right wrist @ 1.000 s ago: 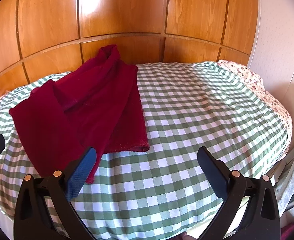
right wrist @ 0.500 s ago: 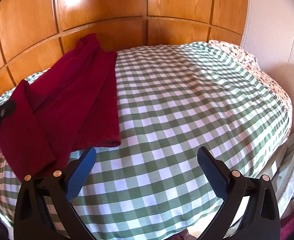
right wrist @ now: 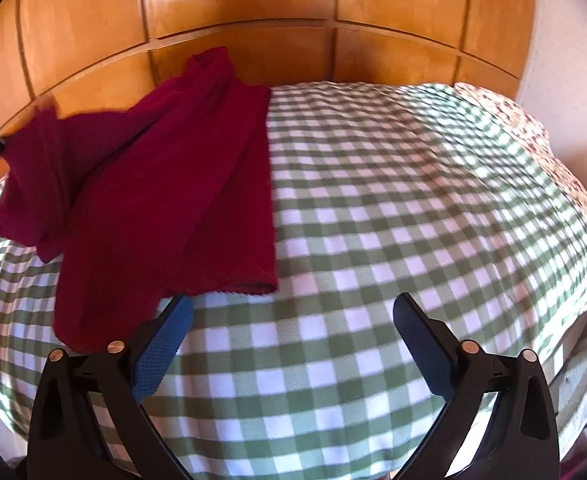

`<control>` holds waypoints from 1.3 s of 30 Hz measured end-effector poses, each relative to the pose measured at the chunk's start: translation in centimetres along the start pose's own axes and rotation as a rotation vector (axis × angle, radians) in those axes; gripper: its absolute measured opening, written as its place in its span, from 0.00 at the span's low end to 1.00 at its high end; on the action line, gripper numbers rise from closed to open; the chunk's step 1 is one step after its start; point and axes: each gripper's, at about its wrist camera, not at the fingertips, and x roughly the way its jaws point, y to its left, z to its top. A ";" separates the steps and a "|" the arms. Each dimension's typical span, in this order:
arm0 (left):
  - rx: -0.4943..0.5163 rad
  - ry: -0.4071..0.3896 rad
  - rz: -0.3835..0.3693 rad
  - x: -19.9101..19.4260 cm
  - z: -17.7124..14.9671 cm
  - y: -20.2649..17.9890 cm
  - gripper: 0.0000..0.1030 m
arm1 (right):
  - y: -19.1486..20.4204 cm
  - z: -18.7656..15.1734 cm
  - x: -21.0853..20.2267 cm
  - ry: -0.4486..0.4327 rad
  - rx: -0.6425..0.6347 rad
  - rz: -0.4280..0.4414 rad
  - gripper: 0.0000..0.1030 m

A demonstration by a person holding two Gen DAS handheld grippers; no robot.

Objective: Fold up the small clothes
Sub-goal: 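Grasp the red sweater with both grippers and lift it off the bed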

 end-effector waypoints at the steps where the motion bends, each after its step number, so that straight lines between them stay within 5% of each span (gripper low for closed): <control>1: -0.022 -0.015 0.048 0.1 1.2 2.3 0.04 | 0.4 0.4 0.1 0.000 -0.010 0.016 0.90; 4: -0.095 -0.044 0.171 0.9 4.2 8.1 0.04 | 1.7 2.0 0.4 -0.005 -0.038 0.057 0.78; 9: -0.208 -0.040 0.389 3.5 7.5 15.6 0.12 | 5.3 5.6 1.1 -0.015 -0.076 0.175 0.73; 10: -0.247 -0.048 0.432 3.5 7.7 16.9 0.33 | 6.1 6.1 1.4 -0.009 -0.082 0.191 0.73; 12: -0.296 -0.079 0.429 2.6 7.3 18.1 0.55 | 8.1 7.0 2.3 0.008 -0.106 0.222 0.70; 15: -0.293 -0.072 0.361 2.0 5.4 17.8 0.56 | 10.0 7.7 3.8 0.035 -0.138 0.239 0.65; 18: -0.227 -0.017 0.213 1.9 2.3 15.1 0.56 | 10.9 8.3 6.3 0.113 -0.111 0.269 0.60; 21: -0.161 0.072 0.013 2.9 -1.7 11.6 0.59 | 11.9 8.4 7.5 0.143 -0.156 0.290 0.46; 23: -0.137 0.139 -0.081 3.8 -3.7 9.5 0.62 | 12.5 8.4 6.9 0.124 -0.222 0.296 0.26; 25: -0.101 0.195 -0.142 4.9 -5.8 7.0 0.62 | 12.6 8.5 6.2 0.098 -0.286 0.287 0.09; 27: -0.079 0.231 -0.174 5.4 -7.2 5.0 0.62 | 11.9 8.9 5.0 0.064 -0.325 0.264 0.04; 31: -0.092 0.276 -0.258 6.2 -8.5 3.4 0.67 | 7.3 10.7 2.8 -0.060 -0.382 0.064 0.02; 36: -0.115 0.309 -0.281 6.7 -9.4 2.0 0.66 | -1.1 14.2 5.5 -0.078 -0.342 -0.239 0.02; 39: -0.137 0.317 -0.314 6.8 -9.8 1.6 0.54 | -5.6 17.0 8.3 -0.069 -0.285 -0.389 0.02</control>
